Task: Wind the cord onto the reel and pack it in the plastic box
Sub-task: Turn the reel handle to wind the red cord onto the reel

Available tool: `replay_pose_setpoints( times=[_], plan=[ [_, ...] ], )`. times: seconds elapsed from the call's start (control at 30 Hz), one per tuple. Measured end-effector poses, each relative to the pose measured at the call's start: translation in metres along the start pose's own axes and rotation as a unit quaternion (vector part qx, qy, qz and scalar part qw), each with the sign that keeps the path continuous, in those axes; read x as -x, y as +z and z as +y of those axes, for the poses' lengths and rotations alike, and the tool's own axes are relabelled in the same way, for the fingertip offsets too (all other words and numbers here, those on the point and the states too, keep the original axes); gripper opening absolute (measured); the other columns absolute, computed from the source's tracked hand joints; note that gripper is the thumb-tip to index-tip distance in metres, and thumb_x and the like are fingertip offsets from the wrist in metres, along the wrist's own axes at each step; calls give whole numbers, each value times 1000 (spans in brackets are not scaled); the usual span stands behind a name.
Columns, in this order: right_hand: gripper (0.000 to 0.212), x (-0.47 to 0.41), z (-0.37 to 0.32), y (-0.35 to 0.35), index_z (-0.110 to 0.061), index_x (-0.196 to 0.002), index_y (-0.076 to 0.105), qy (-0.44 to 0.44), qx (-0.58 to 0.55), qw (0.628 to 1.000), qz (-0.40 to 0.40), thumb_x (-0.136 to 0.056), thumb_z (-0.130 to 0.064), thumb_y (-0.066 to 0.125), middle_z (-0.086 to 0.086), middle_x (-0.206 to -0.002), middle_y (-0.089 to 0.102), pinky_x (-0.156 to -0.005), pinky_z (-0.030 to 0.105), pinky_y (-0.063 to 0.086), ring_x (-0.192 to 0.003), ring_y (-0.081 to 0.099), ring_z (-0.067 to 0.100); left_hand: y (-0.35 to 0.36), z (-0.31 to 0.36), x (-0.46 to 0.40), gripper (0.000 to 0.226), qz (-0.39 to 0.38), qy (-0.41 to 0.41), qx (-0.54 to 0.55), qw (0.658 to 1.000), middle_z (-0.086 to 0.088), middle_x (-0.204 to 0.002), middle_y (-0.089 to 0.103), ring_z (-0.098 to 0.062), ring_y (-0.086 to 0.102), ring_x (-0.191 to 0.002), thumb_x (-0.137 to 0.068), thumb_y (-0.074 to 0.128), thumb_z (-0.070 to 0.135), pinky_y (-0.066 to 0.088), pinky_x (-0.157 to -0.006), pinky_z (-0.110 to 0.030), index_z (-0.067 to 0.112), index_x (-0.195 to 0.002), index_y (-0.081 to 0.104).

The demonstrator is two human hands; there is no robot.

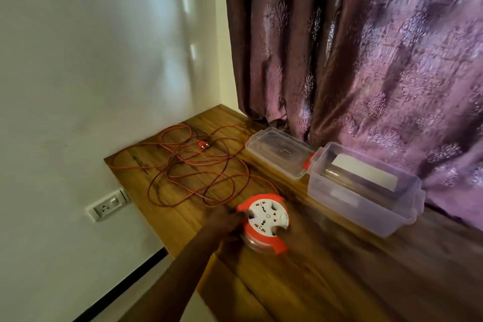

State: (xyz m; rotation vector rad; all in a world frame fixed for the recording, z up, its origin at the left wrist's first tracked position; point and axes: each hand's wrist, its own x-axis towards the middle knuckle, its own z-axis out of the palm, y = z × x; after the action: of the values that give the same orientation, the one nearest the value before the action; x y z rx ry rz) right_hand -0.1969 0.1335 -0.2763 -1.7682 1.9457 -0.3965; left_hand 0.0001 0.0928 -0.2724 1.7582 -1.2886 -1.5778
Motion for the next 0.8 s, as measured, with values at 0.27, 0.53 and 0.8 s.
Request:
replay_pose_setpoints(
  times=[0.27, 0.53, 0.8],
  plan=[
    [68, 15, -12, 4, -48, -146, 3, -122, 76, 980, 137, -95, -44, 47, -3, -159, 6, -112, 31, 35, -143, 24, 20, -17, -8, -15, 36, -48, 160, 152, 974, -27, -108, 70, -32, 65, -88, -96, 67, 4, 58, -61, -31, -9, -129, 63],
    [67, 53, -40, 18, -47, -145, -5, -247, 366, 872, 210, -99, -28, 39, 14, -160, 2, -106, 51, 32, -142, 12, 37, -31, -35, 20, 35, -23, 307, 167, 937, -20, -115, 79, -25, 78, -85, -94, 72, 13, 67, -64, -30, 9, -129, 70],
    [62, 103, -66, 26, -42, -147, 14, -237, 427, 830, 269, -96, -35, 48, 16, -139, 41, -88, 46, 43, -122, 43, 38, -37, -67, 64, 33, -15, 327, 229, 917, -6, -97, 82, -11, 80, -69, -94, 73, 11, 60, -53, -22, 8, -126, 72]
  ],
)
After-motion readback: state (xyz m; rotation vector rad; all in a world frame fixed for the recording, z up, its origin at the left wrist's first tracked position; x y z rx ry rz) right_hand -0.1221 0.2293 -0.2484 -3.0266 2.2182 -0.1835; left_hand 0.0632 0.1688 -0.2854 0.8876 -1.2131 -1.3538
